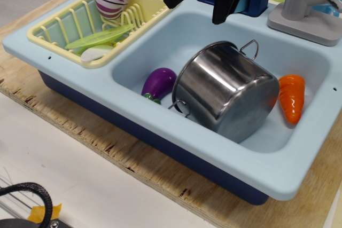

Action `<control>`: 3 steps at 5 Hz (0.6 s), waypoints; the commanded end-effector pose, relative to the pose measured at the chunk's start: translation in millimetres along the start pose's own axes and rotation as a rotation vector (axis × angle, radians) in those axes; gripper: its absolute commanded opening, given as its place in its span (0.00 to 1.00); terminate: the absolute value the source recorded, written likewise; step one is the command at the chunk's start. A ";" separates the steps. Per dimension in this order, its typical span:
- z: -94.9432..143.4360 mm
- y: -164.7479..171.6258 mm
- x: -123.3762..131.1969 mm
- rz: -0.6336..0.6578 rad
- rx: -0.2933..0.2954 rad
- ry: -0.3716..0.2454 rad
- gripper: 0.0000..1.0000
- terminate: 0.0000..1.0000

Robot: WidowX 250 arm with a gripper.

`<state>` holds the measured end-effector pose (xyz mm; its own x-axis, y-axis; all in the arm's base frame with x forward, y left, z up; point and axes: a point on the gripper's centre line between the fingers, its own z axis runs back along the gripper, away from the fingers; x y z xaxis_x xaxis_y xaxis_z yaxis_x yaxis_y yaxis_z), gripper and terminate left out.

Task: Flip pot upright which is in sink

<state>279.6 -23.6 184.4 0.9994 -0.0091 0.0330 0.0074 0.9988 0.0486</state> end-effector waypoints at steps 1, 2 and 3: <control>0.0 0.0 0.0 0.000 0.000 0.000 1.00 0.00; -2.1 -1.2 -5.1 0.022 -0.107 0.000 1.00 0.00; -5.4 -6.3 -6.8 0.063 -0.232 -0.044 1.00 0.00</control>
<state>271.0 -36.4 167.0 0.9961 0.0767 0.0441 -0.0641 0.9690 -0.2385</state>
